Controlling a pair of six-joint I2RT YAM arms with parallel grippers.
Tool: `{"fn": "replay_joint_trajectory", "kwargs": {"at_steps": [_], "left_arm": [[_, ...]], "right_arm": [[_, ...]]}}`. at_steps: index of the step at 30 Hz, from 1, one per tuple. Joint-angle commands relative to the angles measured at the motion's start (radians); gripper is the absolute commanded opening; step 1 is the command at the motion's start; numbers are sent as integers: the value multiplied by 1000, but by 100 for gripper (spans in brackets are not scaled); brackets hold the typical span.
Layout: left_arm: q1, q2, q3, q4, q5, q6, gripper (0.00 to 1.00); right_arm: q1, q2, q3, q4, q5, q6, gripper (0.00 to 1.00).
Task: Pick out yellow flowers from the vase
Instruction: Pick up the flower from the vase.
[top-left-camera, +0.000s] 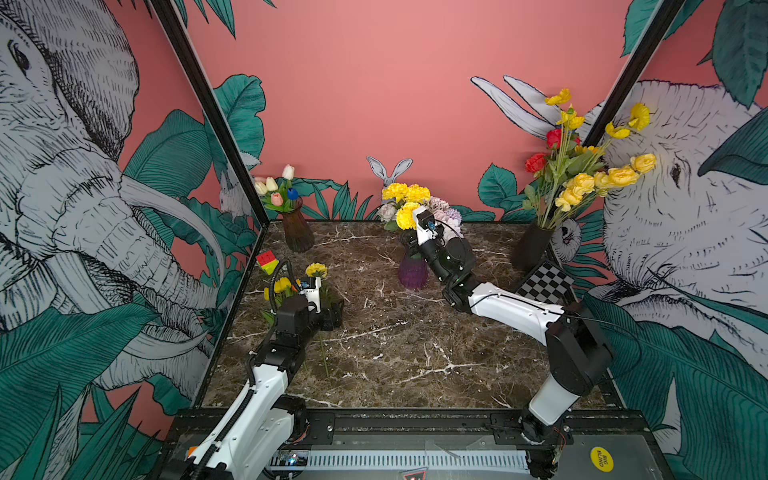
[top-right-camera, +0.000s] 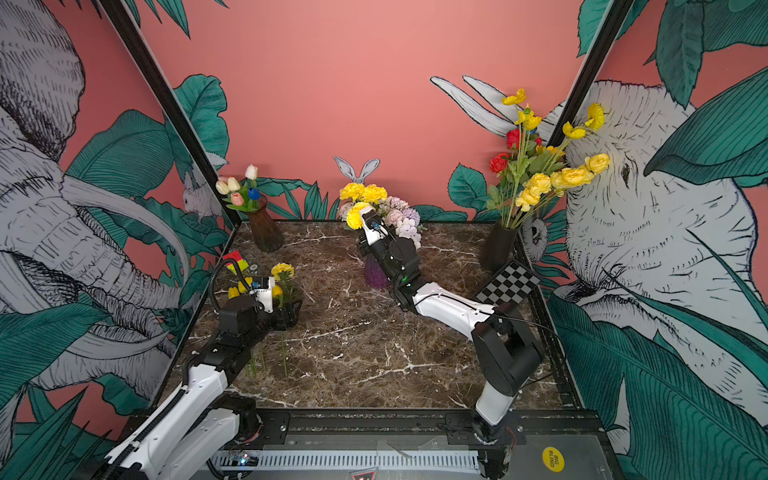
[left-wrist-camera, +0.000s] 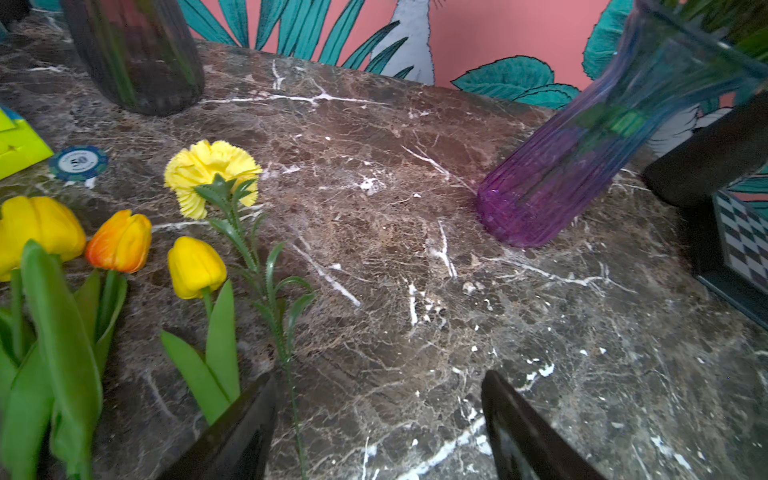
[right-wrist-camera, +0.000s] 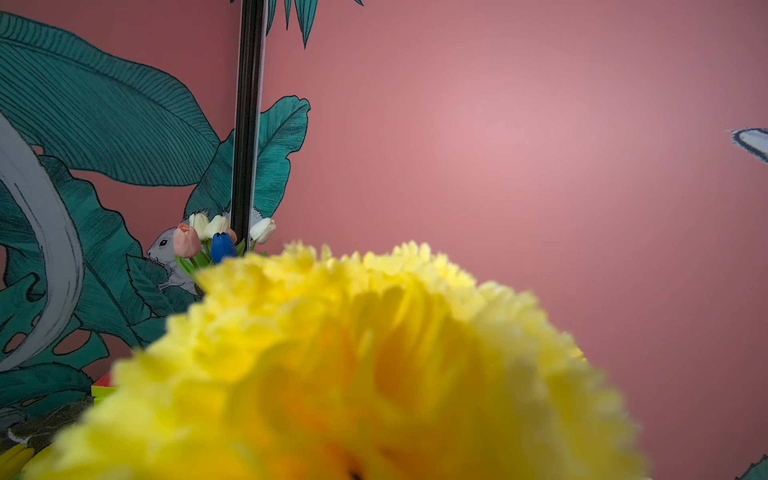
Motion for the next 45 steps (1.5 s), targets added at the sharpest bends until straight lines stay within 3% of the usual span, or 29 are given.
{"fn": "replay_joint_trajectory", "kwargs": {"at_steps": [1, 9, 14, 26, 45], "left_arm": [[-51, 25, 53, 80, 33, 15, 79], [-99, 165, 166, 274, 111, 55, 79], [-108, 313, 301, 396, 219, 84, 79], [-175, 643, 608, 563, 367, 222, 68], [-215, 802, 829, 549, 480, 341, 55]], "right_arm": [[-4, -38, 43, -35, -13, 64, 31], [-4, -79, 115, -181, -1, 133, 30], [-5, -122, 182, -262, -20, 163, 30], [-6, -96, 336, -408, -73, 217, 29], [-6, -64, 482, -501, -179, 332, 29]]}}
